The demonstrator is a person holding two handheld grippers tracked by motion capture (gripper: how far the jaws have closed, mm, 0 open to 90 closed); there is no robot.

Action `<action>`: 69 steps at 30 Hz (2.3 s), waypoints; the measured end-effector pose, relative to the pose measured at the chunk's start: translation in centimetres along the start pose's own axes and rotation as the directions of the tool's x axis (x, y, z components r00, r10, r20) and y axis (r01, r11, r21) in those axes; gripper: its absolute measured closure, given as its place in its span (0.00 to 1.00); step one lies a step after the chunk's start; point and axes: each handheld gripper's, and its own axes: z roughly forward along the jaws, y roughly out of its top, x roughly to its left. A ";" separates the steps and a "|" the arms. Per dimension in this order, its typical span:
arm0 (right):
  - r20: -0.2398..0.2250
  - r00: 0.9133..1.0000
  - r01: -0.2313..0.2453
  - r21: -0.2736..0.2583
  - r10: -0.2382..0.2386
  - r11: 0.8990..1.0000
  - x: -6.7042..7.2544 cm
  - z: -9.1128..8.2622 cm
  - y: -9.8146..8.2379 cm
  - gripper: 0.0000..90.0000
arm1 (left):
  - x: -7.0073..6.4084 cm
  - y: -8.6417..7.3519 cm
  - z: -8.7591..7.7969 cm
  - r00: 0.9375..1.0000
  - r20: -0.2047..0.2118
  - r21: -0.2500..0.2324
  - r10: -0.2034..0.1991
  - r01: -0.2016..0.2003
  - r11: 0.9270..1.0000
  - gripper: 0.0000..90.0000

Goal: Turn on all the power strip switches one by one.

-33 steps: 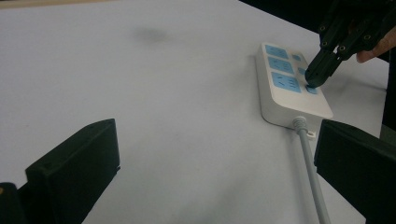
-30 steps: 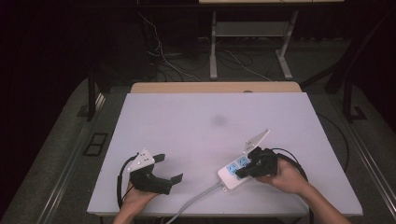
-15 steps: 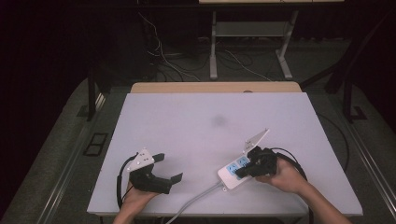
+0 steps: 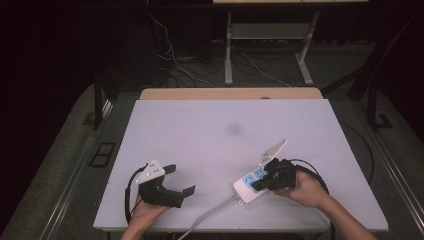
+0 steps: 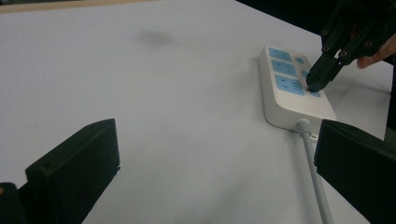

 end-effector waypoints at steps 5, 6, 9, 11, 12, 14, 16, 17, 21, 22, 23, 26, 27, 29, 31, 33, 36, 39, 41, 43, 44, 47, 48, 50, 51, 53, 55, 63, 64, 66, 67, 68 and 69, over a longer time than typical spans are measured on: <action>0.004 1.000 0.004 -0.001 -0.004 1.000 0.1 0.0 0.0 1.00 | 0.0 0.0 -0.1 1.000 0.000 -0.003 -0.001 0.001 1.000 0.00; 0.004 1.000 0.006 -0.001 -0.006 1.000 0.1 0.0 0.0 1.00 | 0.0 0.0 -0.1 1.000 0.000 -0.004 -0.002 0.002 1.000 0.00; 0.001 1.000 0.005 0.001 -0.005 1.000 0.1 0.0 0.0 1.00 | 0.1 0.0 -0.1 1.000 -0.002 -0.005 -0.005 0.005 1.000 0.00; 0.003 1.000 0.006 0.000 -0.006 1.000 0.1 0.0 0.0 1.00 | 0.1 0.0 -0.1 1.000 -0.001 -0.005 -0.005 0.005 1.000 0.00; -0.001 1.000 0.001 -0.008 -0.001 1.000 0.1 -0.1 0.1 1.00 | 0.1 0.0 -0.1 1.000 -0.001 -0.005 -0.005 0.005 1.000 0.00; -0.003 1.000 -0.003 -0.001 0.003 1.000 0.1 -0.1 0.1 1.00 | 0.1 0.0 -0.1 1.000 -0.001 -0.003 -0.005 0.005 1.000 0.00; -0.013 1.000 -0.006 -0.003 0.006 1.000 0.0 -0.1 0.0 1.00 | 0.1 0.0 -0.1 1.000 0.000 -0.003 -0.005 0.005 1.000 0.00; -0.015 1.000 -0.007 -0.002 0.007 1.000 0.0 -0.2 0.0 1.00 | 0.1 0.0 -0.1 1.000 0.000 -0.003 -0.005 0.005 1.000 0.00; -0.014 1.000 -0.016 -0.023 0.015 1.000 0.0 -0.5 0.1 1.00 | 0.1 0.0 -0.1 1.000 0.001 0.000 -0.005 0.005 1.000 0.00; -0.015 1.000 -0.024 -0.032 0.024 0.999 0.0 -0.7 0.0 1.00 | 0.1 0.0 -0.1 1.000 0.002 -0.001 -0.005 0.005 1.000 0.00; -0.012 1.000 -0.023 -0.040 0.023 0.999 -0.1 -0.8 0.0 1.00 | 0.1 0.0 -0.1 1.000 0.002 0.000 -0.005 0.005 1.000 0.00; -0.009 0.999 -0.037 -0.065 0.036 0.997 -0.3 -1.3 -0.1 1.00 | 0.1 0.0 -0.1 1.000 0.002 -0.001 -0.005 0.005 1.000 0.00; -0.006 0.999 -0.042 -0.074 0.041 0.996 -0.3 -1.5 -0.2 1.00 | 0.1 0.0 -0.1 1.000 0.002 -0.001 -0.005 0.005 1.000 0.00; -0.007 0.999 -0.051 -0.089 0.051 0.995 -0.4 -1.9 -0.3 1.00 | 0.1 0.0 -0.1 1.000 0.001 -0.001 -0.006 0.006 1.000 0.00; -0.002 0.998 -0.058 -0.109 0.058 0.992 -0.5 -2.2 -0.4 1.00 | 0.1 0.0 -0.1 1.000 0.001 -0.003 -0.006 0.006 1.000 0.00; 0.002 0.998 -0.063 -0.127 0.064 0.990 -0.5 -2.6 -0.5 1.00 | 0.0 0.0 -0.1 1.000 0.002 -0.003 -0.005 0.005 1.000 0.00; 0.018 0.996 -0.079 -0.156 0.083 0.985 -0.5 -3.2 -0.8 0.93 | 0.0 0.0 -0.1 1.000 0.004 -0.005 -0.006 0.006 1.000 0.00; 0.061 0.992 -0.094 -0.193 0.107 0.977 -0.5 -3.8 -1.1 0.75 | 0.0 0.0 -0.1 1.000 0.005 -0.008 -0.005 0.005 1.000 0.00; 0.094 0.986 -0.117 -0.216 0.140 0.969 -0.6 -4.2 -1.4 0.61 | 0.0 0.0 -0.2 1.000 0.005 -0.009 -0.007 0.007 1.000 0.00; 0.122 0.977 -0.144 -0.240 0.177 0.960 -0.7 -4.6 -1.7 0.48 | 0.0 0.0 -0.2 1.000 0.005 -0.009 -0.008 0.008 1.000 0.00; 0.138 0.971 -0.156 -0.252 0.195 0.955 -0.8 -4.8 -2.0 0.43 | 0.0 0.0 -0.2 1.000 0.006 -0.010 -0.008 0.008 1.000 0.00; 0.176 0.955 -0.182 -0.285 0.238 0.941 -0.7 -5.4 -2.6 0.24 | 0.0 0.0 -0.2 1.000 0.006 -0.014 -0.011 0.011 1.000 0.00; 0.178 0.951 -0.194 -0.297 0.254 0.935 -0.7 -5.7 -2.8 0.19 | 0.0 0.0 -0.2 1.000 0.006 -0.014 -0.011 0.011 1.000 0.00; 0.182 0.944 -0.209 -0.313 0.274 0.927 -0.6 -6.0 -3.3 0.11 | 0.0 0.0 -0.2 1.000 0.005 -0.015 -0.012 0.012 1.000 0.00; 0.192 0.941 -0.208 -0.320 0.278 0.924 -0.5 -6.2 -3.6 0.11 | 0.0 0.0 -0.2 1.000 0.005 -0.016 -0.011 0.011 1.000 0.00; 0.192 0.935 -0.222 -0.338 0.298 0.914 -0.3 -6.5 -4.2 0.00 | 0.0 0.0 -0.2 1.000 0.006 -0.018 -0.011 0.011 1.000 0.00; 0.183 0.932 -0.233 -0.354 0.312 0.906 -0.1 -6.7 -4.8 0.00 | -0.1 0.0 -0.3 1.000 0.006 -0.019 -0.014 0.014 1.000 0.00; 0.162 0.910 -0.284 -0.428 0.382 0.858 0.5 -7.3 -7.5 0.00 | 0.0 0.0 -0.3 1.000 0.004 -0.023 -0.018 0.019 1.000 0.00; 0.160 0.908 -0.286 -0.437 0.387 0.853 0.6 -7.3 -7.9 0.00 | 0.0 0.0 -0.3 1.000 0.005 -0.023 -0.020 0.020 1.000 0.00; 0.160 0.904 -0.290 -0.452 0.396 0.844 0.8 -7.3 -8.5 0.00 | 0.0 0.0 -0.3 1.000 0.005 -0.023 -0.018 0.018 1.000 0.00; 0.160 0.902 -0.292 -0.458 0.401 0.840 0.9 -7.3 -8.7 0.00 | 0.0 0.0 -0.3 1.000 0.005 -0.023 -0.019 0.019 1.000 0.00; 0.161 0.900 -0.293 -0.465 0.405 0.835 1.0 -7.2 -9.1 0.00 | 0.0 0.0 -0.3 1.000 0.005 -0.023 -0.019 0.019 1.000 0.00; 0.160 0.898 -0.295 -0.473 0.411 0.830 1.1 -7.1 -9.4 0.00 | 0.0 0.0 -0.3 1.000 0.005 -0.023 -0.018 0.018 1.000 0.00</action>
